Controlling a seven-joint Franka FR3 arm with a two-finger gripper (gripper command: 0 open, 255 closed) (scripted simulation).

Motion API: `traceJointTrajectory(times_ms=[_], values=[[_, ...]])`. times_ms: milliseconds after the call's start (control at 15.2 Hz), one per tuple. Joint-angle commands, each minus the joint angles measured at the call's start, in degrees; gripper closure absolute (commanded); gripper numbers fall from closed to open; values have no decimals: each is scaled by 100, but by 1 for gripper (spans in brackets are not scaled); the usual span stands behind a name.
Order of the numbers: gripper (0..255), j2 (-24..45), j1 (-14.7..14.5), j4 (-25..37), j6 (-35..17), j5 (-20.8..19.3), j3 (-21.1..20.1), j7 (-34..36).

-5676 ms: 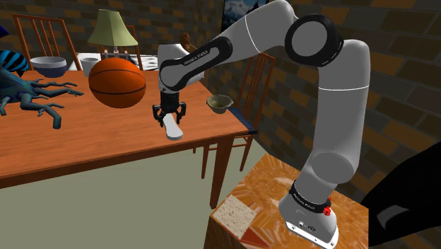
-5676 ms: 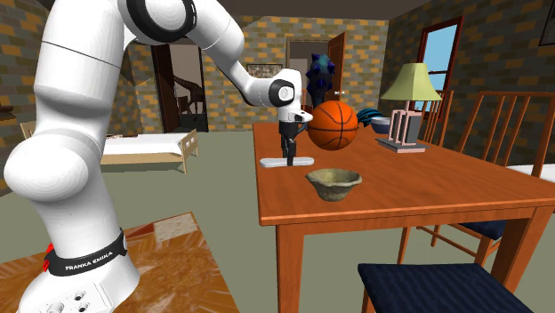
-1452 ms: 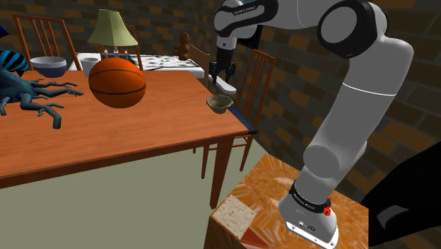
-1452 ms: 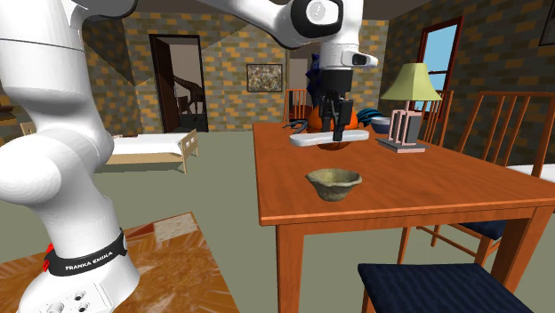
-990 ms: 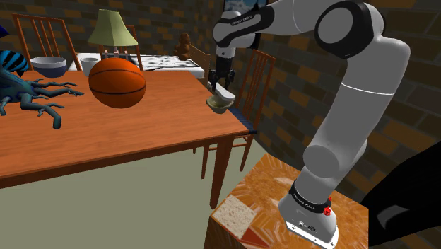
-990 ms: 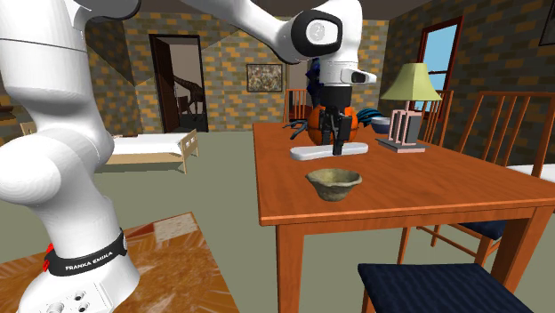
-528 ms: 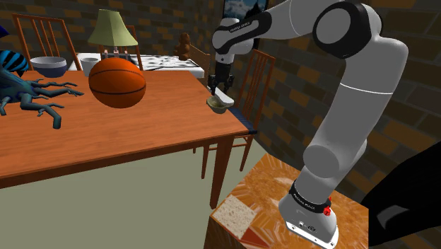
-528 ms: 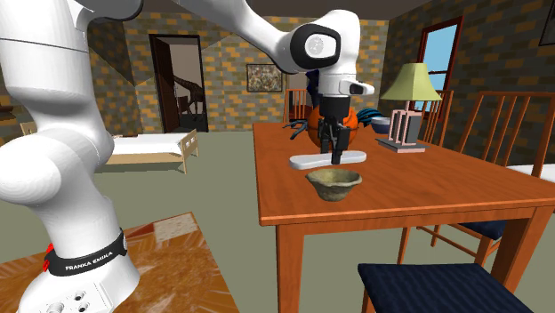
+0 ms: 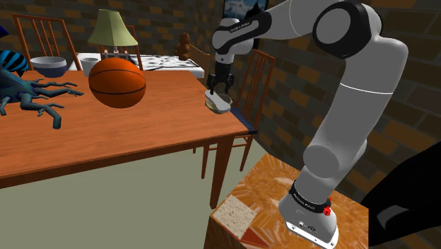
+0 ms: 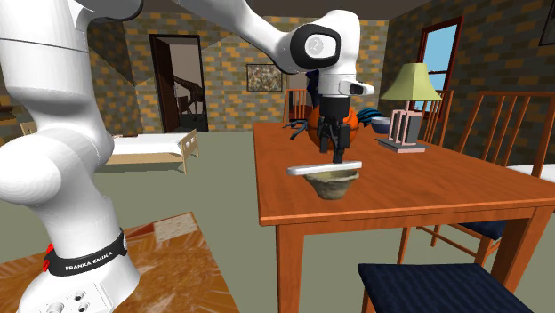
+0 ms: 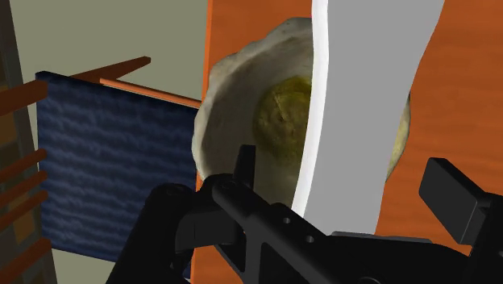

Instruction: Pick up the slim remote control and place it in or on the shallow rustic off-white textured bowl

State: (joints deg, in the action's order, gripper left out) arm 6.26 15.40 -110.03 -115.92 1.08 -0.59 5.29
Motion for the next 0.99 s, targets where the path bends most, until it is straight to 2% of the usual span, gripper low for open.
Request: traceJointTrajectory(times_ms=[0, 132, 396, 924], values=[[0, 0, 0, 0, 0, 0, 0, 0], [0, 0, 0, 0, 0, 0, 0, 0], [0, -159, 6, 538, 696, -3, 5, 2], [0, -159, 6, 538, 696, -3, 5, 2]])
